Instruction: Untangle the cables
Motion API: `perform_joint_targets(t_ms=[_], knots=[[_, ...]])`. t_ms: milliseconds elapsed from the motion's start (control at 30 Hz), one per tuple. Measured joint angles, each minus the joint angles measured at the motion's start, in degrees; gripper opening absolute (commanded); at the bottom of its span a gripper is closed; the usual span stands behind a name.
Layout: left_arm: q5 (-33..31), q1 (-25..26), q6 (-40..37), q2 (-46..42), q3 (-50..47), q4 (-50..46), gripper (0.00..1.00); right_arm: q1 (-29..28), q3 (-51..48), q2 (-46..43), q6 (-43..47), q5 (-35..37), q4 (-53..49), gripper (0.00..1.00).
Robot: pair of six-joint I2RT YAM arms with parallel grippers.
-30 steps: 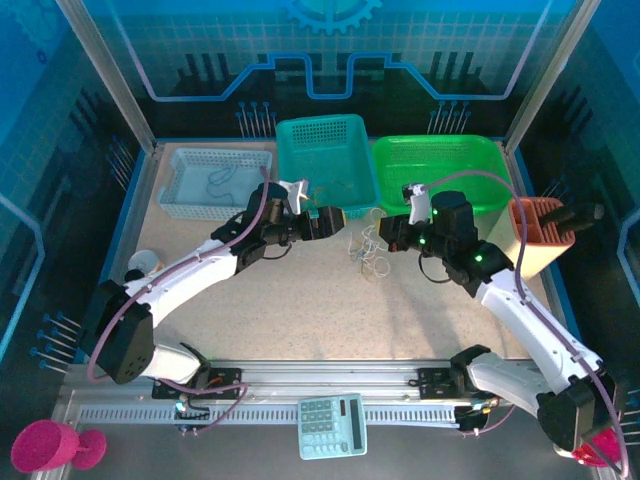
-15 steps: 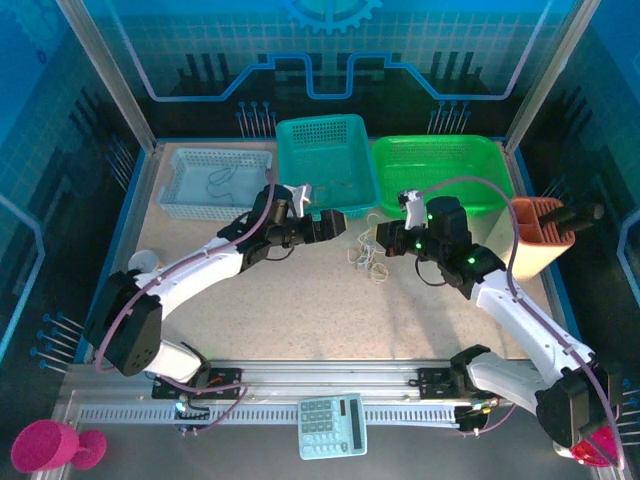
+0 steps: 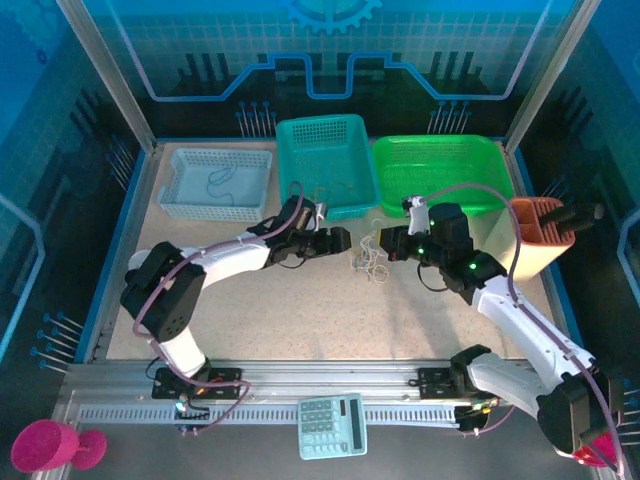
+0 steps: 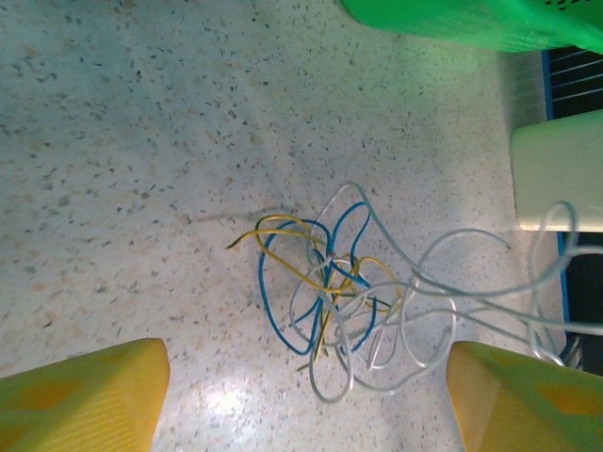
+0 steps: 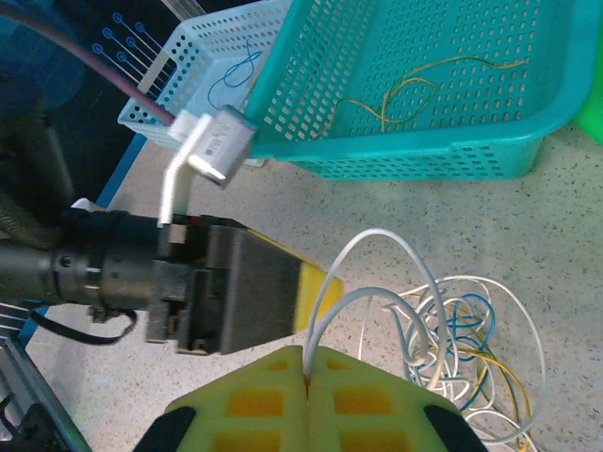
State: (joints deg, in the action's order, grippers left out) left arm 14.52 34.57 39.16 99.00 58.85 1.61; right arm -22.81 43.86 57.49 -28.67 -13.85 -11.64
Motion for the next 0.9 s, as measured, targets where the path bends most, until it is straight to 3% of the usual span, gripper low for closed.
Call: perform_joint_targets(t_ms=[200,367,767,900], knots=[[-0.83,0.66,1.42,6.14,4.04,0.55,0.71,0.00,-0.11,-0.17,-0.26,0.11,0.15,0.00],[-1.27,0.66,2.89,9.62,5.99,1.09,0.60,0.00,-0.74,-0.48,-0.44,0.11,0.17,0.00],[-1.66,1.03,3.89,11.80,8.57,2.43,0.00,0.07,-1.38,-0.90,-0.55,0.42,0.31,0.00],[-1.66,1.14,3.37,11.80,8.57,2.51,0.00,0.55,-2.05,-1.03,-0.90,1.14,0.35,0.00]])
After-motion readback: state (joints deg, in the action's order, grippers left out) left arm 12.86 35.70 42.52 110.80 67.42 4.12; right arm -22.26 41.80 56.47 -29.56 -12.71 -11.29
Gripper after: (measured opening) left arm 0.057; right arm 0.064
